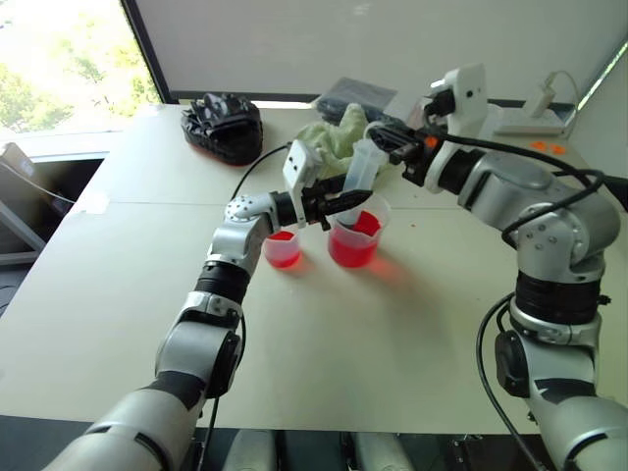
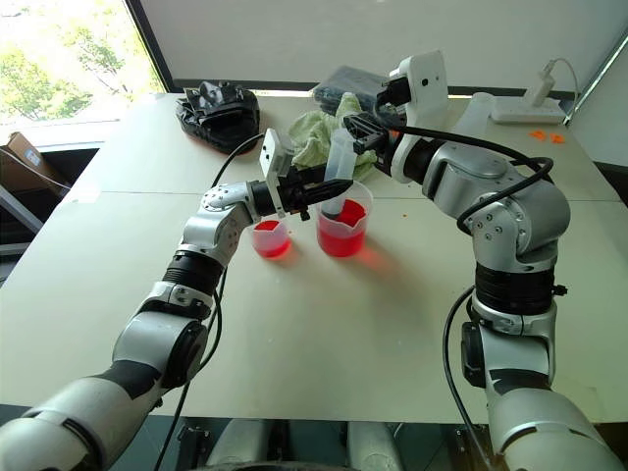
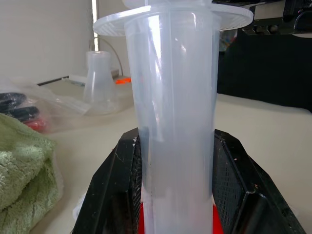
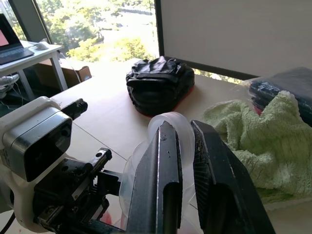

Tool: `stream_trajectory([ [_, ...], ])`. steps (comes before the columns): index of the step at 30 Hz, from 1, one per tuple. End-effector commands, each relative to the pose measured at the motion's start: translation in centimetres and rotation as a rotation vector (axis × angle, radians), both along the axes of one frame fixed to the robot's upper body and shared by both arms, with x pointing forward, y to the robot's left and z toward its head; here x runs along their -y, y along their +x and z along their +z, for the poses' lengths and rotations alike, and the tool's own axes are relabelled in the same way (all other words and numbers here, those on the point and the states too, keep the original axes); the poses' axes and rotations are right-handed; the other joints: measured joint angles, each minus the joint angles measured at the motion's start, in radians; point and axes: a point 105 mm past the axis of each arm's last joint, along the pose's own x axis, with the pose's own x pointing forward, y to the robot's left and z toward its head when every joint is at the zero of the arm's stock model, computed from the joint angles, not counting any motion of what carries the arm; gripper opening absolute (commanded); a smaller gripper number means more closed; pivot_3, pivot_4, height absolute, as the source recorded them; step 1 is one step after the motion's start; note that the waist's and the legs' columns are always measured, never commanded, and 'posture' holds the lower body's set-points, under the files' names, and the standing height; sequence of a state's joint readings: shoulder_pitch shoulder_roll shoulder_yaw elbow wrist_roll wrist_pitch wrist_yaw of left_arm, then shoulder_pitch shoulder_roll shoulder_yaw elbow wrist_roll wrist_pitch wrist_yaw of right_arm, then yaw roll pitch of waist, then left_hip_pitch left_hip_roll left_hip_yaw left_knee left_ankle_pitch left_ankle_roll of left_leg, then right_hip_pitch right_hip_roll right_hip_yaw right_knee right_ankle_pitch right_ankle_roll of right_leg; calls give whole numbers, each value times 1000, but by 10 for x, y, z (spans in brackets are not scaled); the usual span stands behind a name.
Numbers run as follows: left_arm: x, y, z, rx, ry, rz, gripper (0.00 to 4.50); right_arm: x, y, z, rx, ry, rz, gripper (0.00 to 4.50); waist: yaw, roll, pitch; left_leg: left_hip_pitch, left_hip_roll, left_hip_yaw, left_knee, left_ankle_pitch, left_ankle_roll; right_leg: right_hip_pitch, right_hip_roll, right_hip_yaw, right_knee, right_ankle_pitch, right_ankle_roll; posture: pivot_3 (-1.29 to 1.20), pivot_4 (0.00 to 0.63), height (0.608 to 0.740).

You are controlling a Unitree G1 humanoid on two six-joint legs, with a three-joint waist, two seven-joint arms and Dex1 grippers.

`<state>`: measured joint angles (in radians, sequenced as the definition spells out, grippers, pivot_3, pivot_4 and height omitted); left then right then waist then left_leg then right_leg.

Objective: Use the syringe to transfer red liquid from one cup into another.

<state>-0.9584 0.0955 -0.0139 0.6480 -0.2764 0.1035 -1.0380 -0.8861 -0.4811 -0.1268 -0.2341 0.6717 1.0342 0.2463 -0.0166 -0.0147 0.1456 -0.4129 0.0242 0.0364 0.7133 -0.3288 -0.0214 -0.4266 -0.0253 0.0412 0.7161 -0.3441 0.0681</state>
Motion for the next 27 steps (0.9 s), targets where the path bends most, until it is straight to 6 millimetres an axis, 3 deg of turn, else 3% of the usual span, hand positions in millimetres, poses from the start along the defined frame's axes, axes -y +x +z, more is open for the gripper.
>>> stream_trajectory([
  [1,11,-15,8,48,-19,-87,1362,27,-1,43,157,47,-121,66,0,0,0,0,0,0,0,0,0,0,0,0,0,0,0,0,150,740],
  [27,13,-25,6,57,-49,-126,1362,44,2,66,211,94,-180,66,0,0,0,0,0,0,0,0,0,0,0,0,0,0,0,0,150,740],
])
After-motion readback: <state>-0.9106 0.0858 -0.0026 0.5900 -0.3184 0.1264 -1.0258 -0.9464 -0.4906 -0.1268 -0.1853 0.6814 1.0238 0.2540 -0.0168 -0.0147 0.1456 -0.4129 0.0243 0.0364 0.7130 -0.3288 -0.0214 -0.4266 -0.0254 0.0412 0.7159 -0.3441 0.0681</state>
